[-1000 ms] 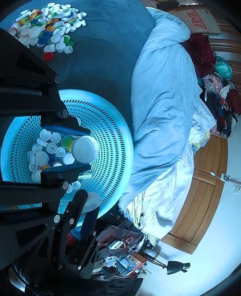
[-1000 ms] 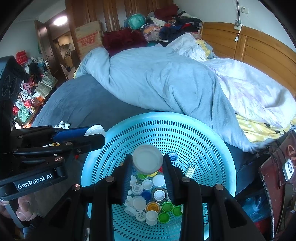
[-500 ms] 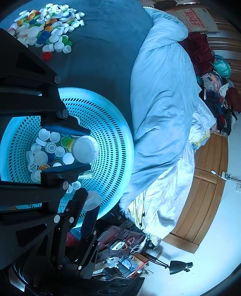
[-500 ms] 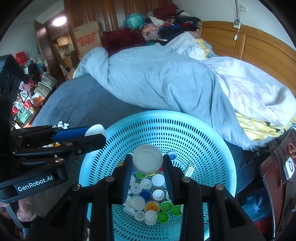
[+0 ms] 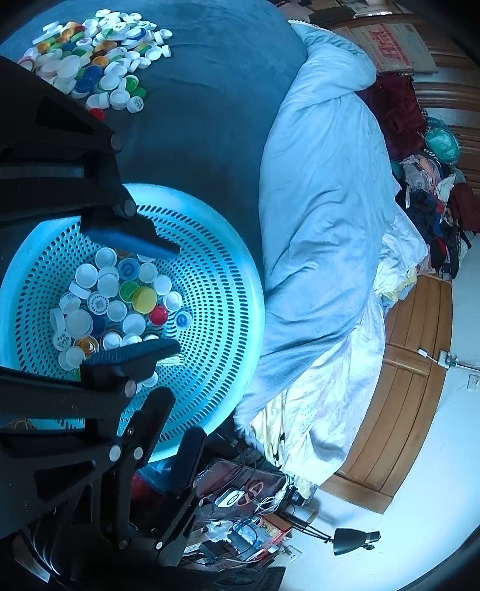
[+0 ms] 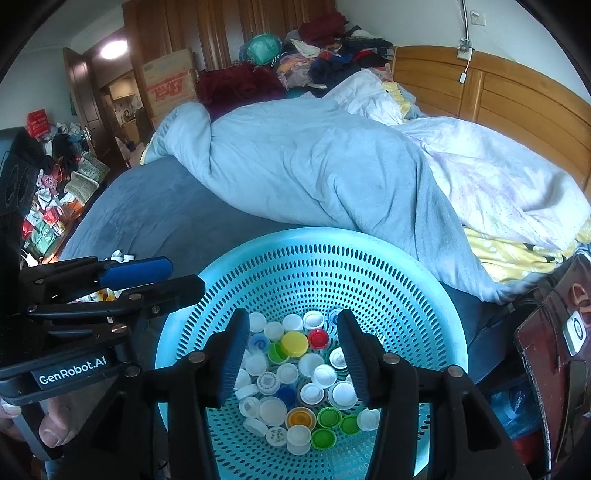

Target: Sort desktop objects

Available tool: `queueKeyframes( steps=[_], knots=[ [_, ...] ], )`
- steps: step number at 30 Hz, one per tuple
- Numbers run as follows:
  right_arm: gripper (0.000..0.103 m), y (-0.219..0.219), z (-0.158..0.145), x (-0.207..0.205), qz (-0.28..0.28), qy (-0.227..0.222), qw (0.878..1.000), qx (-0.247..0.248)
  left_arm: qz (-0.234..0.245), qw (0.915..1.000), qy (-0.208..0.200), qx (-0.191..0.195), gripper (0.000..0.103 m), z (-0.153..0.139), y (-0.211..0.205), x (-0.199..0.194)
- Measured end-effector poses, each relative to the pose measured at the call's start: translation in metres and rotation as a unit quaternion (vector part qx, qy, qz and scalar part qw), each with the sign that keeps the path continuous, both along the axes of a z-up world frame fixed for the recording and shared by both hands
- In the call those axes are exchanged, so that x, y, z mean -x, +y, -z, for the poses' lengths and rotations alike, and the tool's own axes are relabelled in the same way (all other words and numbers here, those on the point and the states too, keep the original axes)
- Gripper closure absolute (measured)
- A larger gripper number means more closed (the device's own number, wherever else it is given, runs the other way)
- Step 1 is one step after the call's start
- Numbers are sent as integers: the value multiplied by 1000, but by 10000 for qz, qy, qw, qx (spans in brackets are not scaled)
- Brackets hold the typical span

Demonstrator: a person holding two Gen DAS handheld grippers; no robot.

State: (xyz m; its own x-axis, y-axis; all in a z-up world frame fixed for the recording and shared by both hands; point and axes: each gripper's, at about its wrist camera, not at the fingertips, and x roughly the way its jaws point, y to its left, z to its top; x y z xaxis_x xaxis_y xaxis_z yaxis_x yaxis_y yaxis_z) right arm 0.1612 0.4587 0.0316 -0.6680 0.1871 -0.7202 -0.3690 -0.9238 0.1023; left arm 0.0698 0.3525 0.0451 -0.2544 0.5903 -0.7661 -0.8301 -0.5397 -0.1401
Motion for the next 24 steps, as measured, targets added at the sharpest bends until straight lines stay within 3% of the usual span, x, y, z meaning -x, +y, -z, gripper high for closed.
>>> queueKeyframes(
  steps=[4, 11, 13, 17, 18, 20, 24],
  knots=[
    [40, -2, -3, 0, 18, 62, 10000, -26, -113, 9999, -23, -6, 49, 2, -6, 5],
    [3, -46, -18, 6, -344, 371, 9978, -438, -558, 9984, 92, -44, 47, 5, -62, 24],
    [0, -71, -16, 15, -643, 403, 9960, -476, -858, 9962, 119, -17, 47, 10, -93, 34],
    [0, -121, -7, 35, -1089, 422, 9918, -513, -1577, 9870, 271, 133, 44, 24, -163, 50],
    [0, -137, -1, 44, -1199, 345, 9911, -471, -1768, 9836, 290, 200, 41, 28, -180, 53],
    [0, -159, 7, 55, -1409, 214, 9889, -409, -2153, 9754, 357, 297, 21, 36, -214, 58],
    [0, -211, 32, 72, -1885, 53, 9814, -361, -2798, 9590, 271, 349, 17, 55, -278, 66]
  ],
)
